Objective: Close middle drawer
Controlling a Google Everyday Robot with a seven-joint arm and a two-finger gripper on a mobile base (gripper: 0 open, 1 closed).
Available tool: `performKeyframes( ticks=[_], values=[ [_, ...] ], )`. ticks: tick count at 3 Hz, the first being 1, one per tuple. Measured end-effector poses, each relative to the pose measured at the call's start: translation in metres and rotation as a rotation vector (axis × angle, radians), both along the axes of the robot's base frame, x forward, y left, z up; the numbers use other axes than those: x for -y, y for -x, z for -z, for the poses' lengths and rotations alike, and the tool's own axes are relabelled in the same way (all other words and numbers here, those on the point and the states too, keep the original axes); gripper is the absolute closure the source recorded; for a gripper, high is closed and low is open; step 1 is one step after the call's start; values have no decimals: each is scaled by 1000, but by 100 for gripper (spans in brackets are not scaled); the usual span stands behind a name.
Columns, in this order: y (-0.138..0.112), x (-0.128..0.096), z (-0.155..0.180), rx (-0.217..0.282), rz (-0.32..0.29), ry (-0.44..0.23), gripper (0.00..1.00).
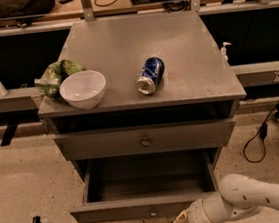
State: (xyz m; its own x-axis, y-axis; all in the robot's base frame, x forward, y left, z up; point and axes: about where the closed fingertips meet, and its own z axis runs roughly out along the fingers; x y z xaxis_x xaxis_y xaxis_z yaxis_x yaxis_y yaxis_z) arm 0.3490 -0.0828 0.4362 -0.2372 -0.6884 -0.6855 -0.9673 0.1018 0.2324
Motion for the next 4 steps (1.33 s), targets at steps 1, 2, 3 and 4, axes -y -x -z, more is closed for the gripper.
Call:
performKeyframes(
  ticks=[1,2,3,4],
  values=[
    [-8,-12,19,39,-19,46,100],
    [-30,-16,37,92,-29,105,100],
    [-54,-9,63,107,-35,135,100],
    [-54,-9,63,107,-35,135,100]
  ],
)
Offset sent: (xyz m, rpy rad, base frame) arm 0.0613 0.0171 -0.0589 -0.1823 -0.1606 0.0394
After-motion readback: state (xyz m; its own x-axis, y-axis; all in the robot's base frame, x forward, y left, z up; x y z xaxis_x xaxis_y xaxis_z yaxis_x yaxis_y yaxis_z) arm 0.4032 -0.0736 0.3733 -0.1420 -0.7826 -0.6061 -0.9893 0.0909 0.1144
